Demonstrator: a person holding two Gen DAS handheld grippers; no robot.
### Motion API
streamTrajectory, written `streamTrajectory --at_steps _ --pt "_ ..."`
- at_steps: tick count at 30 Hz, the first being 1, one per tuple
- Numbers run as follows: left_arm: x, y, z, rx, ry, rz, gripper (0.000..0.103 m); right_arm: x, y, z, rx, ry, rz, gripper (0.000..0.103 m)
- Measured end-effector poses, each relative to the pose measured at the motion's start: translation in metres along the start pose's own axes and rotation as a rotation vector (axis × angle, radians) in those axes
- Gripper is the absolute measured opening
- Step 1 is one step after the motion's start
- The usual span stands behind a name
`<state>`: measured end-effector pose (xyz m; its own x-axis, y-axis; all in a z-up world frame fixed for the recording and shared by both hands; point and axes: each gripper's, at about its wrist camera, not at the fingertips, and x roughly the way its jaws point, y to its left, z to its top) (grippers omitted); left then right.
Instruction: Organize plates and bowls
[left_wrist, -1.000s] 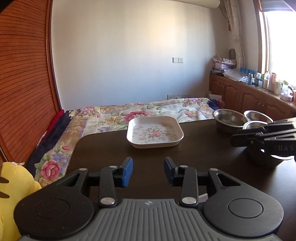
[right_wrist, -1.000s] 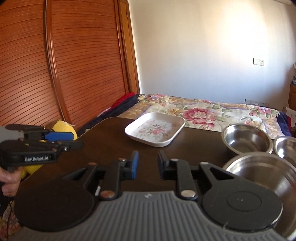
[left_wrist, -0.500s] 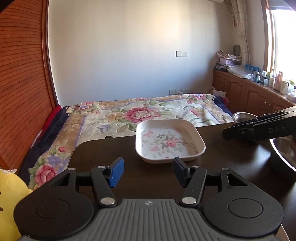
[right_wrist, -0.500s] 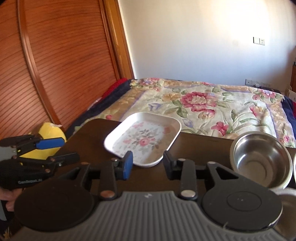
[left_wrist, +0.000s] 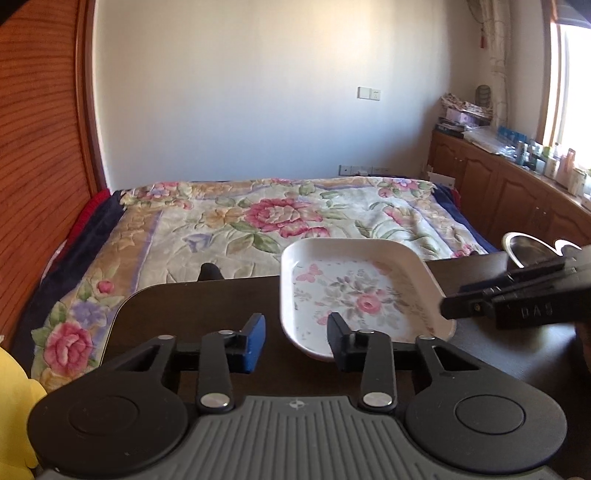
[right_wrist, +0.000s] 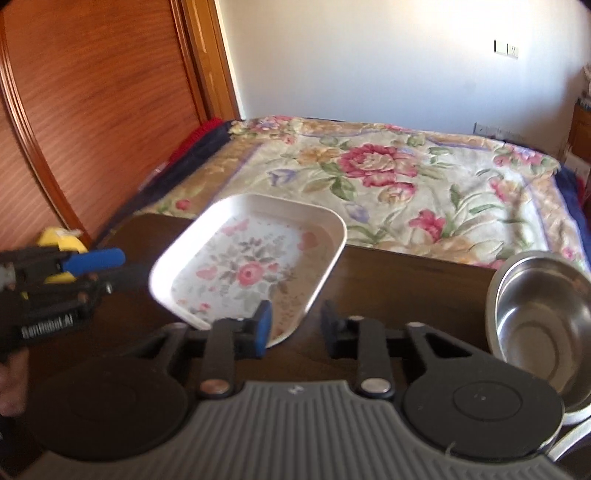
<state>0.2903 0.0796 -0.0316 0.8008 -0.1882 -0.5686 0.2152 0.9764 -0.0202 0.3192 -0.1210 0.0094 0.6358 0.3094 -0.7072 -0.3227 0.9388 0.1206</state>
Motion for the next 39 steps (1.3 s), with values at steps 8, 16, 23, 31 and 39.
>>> streamTrajectory --at_steps 8,16,23,31,39 --pt "0.024 0.010 0.005 -0.027 0.026 0.004 0.025 0.013 -0.008 0.002 0.045 0.031 -0.020 0.027" --pt "0.037 0.010 0.004 -0.028 0.061 -0.019 0.024 0.017 -0.007 0.005 0.052 0.034 -0.027 0.021" --pt "0.049 0.009 0.007 -0.014 0.080 -0.021 0.020 0.020 -0.009 0.005 0.070 0.035 -0.020 0.016" --pt "0.052 0.008 0.003 -0.031 0.078 -0.041 0.017 0.023 -0.018 0.007 0.134 0.036 0.016 0.011" --pt "0.040 0.006 -0.001 -0.038 0.110 -0.055 0.017 0.019 -0.020 0.002 0.161 0.037 0.036 0.010"
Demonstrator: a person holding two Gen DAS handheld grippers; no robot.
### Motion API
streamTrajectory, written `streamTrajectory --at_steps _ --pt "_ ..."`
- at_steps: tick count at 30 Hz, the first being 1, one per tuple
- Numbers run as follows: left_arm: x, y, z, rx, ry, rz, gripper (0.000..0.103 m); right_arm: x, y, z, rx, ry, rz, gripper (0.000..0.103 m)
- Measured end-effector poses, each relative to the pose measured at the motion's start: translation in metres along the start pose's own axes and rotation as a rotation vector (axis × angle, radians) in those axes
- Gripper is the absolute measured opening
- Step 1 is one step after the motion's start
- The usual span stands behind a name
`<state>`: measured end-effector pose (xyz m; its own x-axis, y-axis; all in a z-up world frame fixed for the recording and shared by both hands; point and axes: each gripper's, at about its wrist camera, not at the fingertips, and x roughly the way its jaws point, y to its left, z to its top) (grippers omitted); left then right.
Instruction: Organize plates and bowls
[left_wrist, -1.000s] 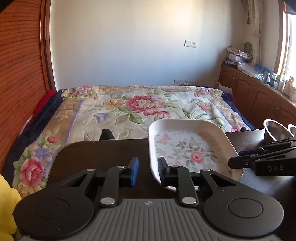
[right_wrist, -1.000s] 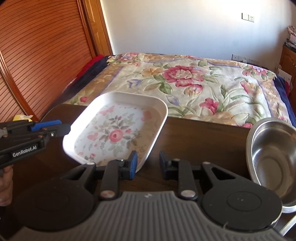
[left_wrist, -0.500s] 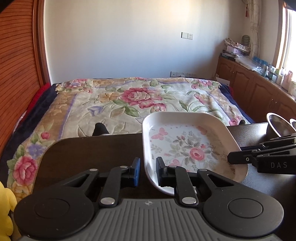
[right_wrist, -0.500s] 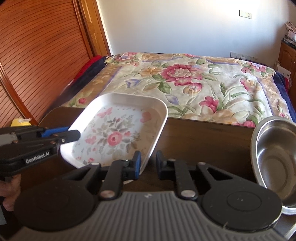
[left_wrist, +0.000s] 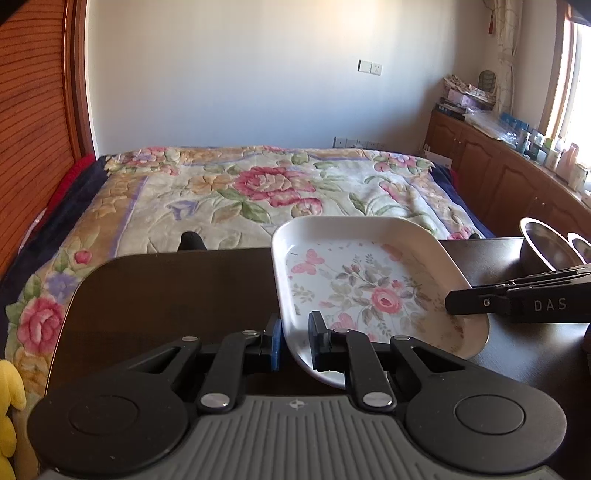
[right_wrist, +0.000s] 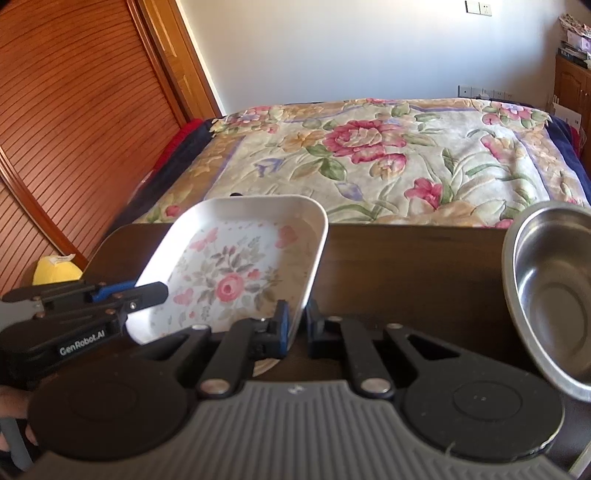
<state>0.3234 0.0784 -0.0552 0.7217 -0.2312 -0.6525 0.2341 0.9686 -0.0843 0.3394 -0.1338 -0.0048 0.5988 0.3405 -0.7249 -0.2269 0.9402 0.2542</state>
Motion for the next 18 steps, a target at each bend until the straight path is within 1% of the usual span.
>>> streamTrajectory --at_steps 2,7,13,18 --pt "-0.004 0.000 -0.001 -0.002 0.013 0.001 0.017 -0.002 0.001 -0.003 -0.002 -0.004 0.010 0.010" --pt "-0.017 0.002 -0.010 -0.015 0.019 -0.017 0.017 -0.011 0.003 -0.011 -0.008 -0.016 0.027 0.010" --pt "-0.041 -0.003 -0.016 -0.029 -0.006 -0.015 0.017 -0.028 0.008 -0.017 -0.031 -0.039 0.041 0.010" --pt "-0.066 -0.015 -0.016 -0.012 -0.036 -0.013 0.017 -0.052 0.008 -0.019 -0.042 -0.079 0.054 0.010"
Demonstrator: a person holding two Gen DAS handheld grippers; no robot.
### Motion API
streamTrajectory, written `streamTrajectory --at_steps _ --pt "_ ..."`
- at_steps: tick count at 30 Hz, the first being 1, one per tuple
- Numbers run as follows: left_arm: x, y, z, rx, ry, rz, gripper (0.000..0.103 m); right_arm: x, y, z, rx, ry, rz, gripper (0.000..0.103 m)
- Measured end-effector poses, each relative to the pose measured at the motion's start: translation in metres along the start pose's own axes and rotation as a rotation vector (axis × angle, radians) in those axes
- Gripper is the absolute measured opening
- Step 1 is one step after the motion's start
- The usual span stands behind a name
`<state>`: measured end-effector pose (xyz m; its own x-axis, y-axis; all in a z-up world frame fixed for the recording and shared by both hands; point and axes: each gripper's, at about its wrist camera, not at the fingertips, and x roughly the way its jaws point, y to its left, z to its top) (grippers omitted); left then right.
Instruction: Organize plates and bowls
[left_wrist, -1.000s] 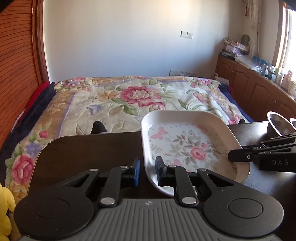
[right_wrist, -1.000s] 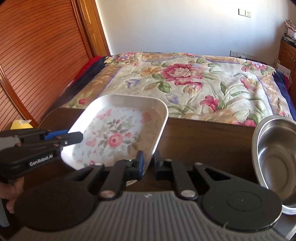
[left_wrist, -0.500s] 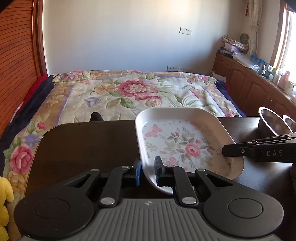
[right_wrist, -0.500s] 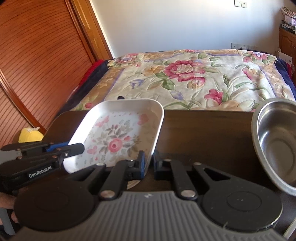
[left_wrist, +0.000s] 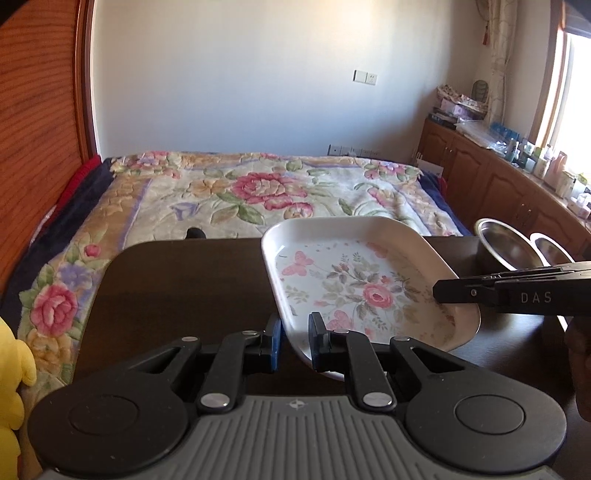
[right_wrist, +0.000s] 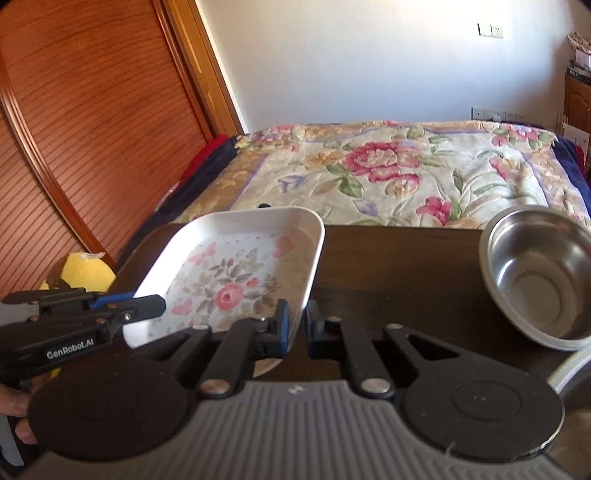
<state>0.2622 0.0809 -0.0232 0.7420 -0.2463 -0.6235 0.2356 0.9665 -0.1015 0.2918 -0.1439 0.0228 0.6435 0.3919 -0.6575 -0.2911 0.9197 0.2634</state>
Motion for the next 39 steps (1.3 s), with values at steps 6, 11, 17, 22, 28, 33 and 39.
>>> streamTrajectory --at_steps 6,11,17,22,28,33,39 --pt "-0.027 -0.014 0.005 0.021 -0.043 0.001 0.017 -0.027 0.002 -0.001 -0.016 -0.045 0.004 0.010" --pt "-0.051 -0.027 0.005 0.037 -0.078 -0.004 0.017 -0.048 0.001 -0.001 -0.019 -0.082 0.008 0.010" --pt "-0.078 -0.040 0.006 0.051 -0.115 -0.004 0.017 -0.070 0.004 -0.003 -0.037 -0.118 0.010 0.010" --pt "-0.099 -0.048 0.003 0.062 -0.142 -0.006 0.017 -0.091 0.002 -0.008 -0.041 -0.149 0.020 0.010" --pt "-0.119 -0.060 -0.008 0.075 -0.161 -0.007 0.017 -0.112 0.003 -0.018 -0.052 -0.181 0.030 0.010" --pt "-0.132 -0.070 -0.020 0.082 -0.160 -0.014 0.017 -0.124 0.001 -0.032 -0.059 -0.184 0.026 0.010" --pt "-0.148 -0.080 -0.033 0.095 -0.163 -0.026 0.017 -0.144 -0.002 -0.046 -0.069 -0.197 0.028 0.011"
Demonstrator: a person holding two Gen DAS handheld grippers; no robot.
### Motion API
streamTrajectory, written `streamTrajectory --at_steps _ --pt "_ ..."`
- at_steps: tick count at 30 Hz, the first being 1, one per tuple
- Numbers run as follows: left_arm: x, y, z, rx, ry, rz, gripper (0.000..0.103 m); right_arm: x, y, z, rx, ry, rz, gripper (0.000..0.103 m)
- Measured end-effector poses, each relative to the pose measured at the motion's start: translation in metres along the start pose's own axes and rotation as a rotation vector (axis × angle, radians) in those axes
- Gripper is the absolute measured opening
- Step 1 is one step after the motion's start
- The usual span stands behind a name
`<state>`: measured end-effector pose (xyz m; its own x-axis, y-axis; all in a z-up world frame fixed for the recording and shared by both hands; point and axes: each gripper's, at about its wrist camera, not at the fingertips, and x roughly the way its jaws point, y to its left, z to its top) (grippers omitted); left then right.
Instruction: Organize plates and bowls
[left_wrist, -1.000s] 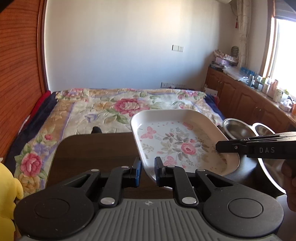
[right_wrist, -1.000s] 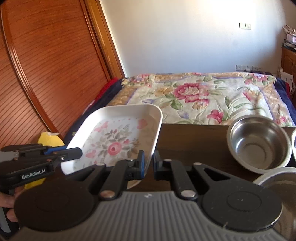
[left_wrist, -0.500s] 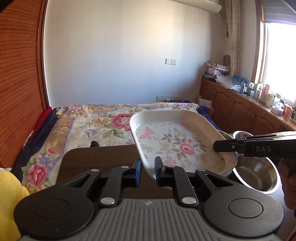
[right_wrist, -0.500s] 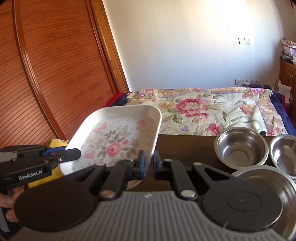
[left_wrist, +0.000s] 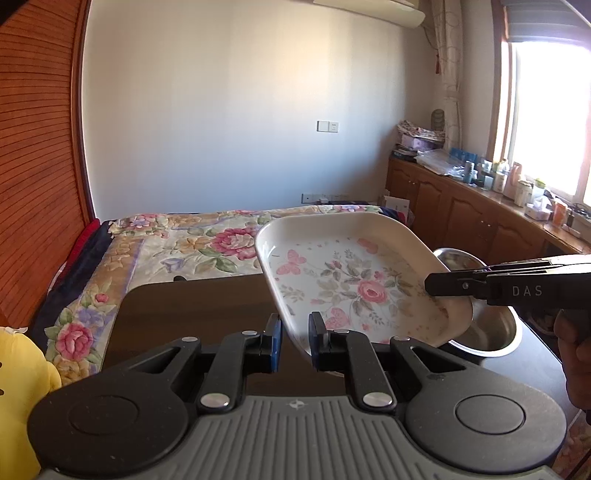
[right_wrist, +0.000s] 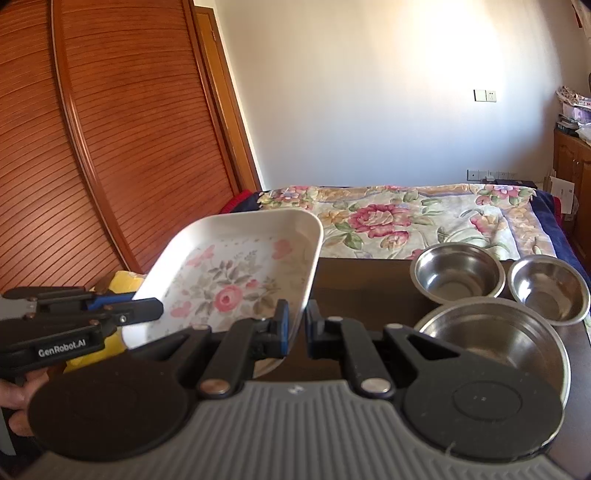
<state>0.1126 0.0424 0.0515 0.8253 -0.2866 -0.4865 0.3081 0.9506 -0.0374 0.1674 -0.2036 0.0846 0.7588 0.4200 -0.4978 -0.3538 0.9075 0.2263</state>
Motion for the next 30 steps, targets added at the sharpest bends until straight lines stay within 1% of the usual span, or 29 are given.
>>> streamTrajectory --at_steps 5,11,20,24,30 --pt "-0.005 -0.003 -0.007 -0.001 -0.002 -0.016 0.017 -0.010 0.002 -0.005 -0.006 -0.012 0.004 0.011" --pt "-0.005 -0.007 -0.020 -0.002 0.017 -0.032 0.017 -0.015 -0.001 -0.017 -0.009 -0.014 0.014 0.011" --pt "0.001 -0.004 -0.045 -0.022 0.058 -0.045 0.017 -0.010 0.000 -0.043 -0.001 0.023 0.017 0.011" --pt "-0.004 -0.006 -0.053 -0.020 0.055 -0.041 0.017 -0.010 0.003 -0.052 0.005 0.030 0.023 0.011" --pt "-0.008 -0.005 -0.062 -0.030 0.062 -0.054 0.017 -0.014 0.003 -0.058 0.010 0.033 0.030 0.011"
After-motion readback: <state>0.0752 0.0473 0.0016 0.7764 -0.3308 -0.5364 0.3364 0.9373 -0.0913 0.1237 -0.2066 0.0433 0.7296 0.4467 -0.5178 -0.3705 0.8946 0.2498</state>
